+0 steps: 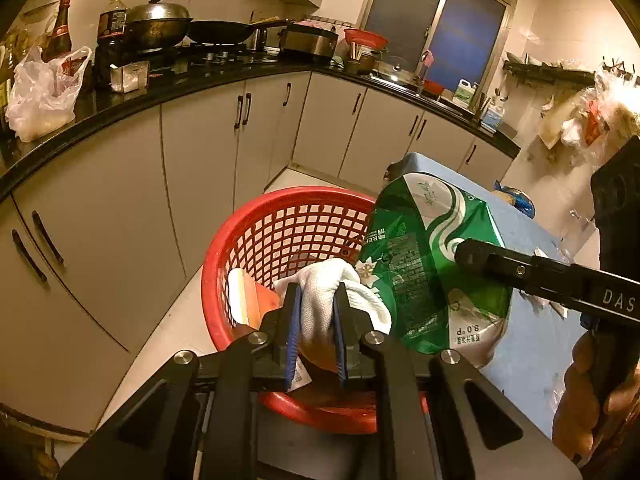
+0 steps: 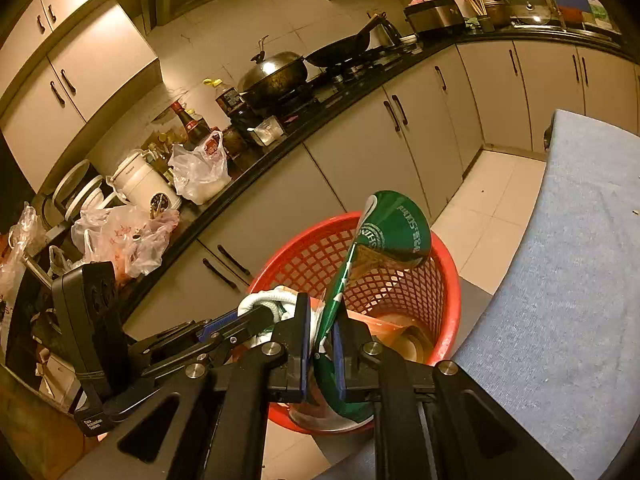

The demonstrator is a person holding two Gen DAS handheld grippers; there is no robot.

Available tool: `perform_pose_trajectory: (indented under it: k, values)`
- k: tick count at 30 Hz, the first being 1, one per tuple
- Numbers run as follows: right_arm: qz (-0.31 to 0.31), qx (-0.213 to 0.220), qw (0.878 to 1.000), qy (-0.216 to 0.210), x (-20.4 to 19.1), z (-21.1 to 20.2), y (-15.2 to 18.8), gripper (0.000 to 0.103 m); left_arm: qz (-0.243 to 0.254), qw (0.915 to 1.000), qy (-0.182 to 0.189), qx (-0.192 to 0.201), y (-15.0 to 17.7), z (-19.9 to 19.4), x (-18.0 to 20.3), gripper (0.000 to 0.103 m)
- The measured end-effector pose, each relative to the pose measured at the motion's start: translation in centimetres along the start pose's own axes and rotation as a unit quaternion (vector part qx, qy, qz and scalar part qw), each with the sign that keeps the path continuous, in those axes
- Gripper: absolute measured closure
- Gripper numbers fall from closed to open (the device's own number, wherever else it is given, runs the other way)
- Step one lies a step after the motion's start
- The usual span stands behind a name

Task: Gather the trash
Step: 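Carry the cloth and green can over the red wastebasket and open both tools, then return to the table and grasp the clear plastic container with the left tool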

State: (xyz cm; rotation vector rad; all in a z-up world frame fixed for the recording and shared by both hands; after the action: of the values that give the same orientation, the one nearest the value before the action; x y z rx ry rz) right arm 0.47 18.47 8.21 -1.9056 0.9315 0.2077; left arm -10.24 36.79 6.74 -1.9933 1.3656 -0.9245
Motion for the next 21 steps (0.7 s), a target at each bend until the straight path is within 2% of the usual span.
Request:
perform_pose_trajectory:
  k: [2, 5, 15, 21]
  values:
    - [0.004, -0.001, 1.000, -0.001, 0.0, -0.2, 0.0, 0.091, 0.000, 1.0000, 0.001, 0.001, 0.0, -0.2, 0.2, 0.083]
    - [0.004, 0.001, 1.000, -0.004, -0.1, -0.5, 0.0, 0.075, 0.000, 1.0000, -0.001, 0.004, 0.0, -0.3, 0.2, 0.078]
    - [0.008, 0.025, 1.000, -0.016, -0.5, -4.2, 0.5, 0.075, -0.009, 0.9998, 0.000, 0.016, -0.1, -2.1, 0.5, 0.071]
    - [0.015, 0.036, 0.999, -0.019, -0.2, -6.9, 1.3, 0.074, 0.006, 0.9996, 0.013, 0.025, 0.2, -3.5, 2.9, 0.067]
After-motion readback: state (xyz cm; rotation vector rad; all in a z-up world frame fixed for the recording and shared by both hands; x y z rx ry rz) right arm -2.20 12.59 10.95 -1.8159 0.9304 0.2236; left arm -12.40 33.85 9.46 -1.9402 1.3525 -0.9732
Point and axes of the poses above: each gripper's, at about its wrist camera, not at the fingertips, and z roughly the way its jaws point, x to its right, y to its underside, the point moved 2 cm from there along z, roughly the way its jaws point, and after that the axes turned 3 degrees about x, right-handed, at the moved point
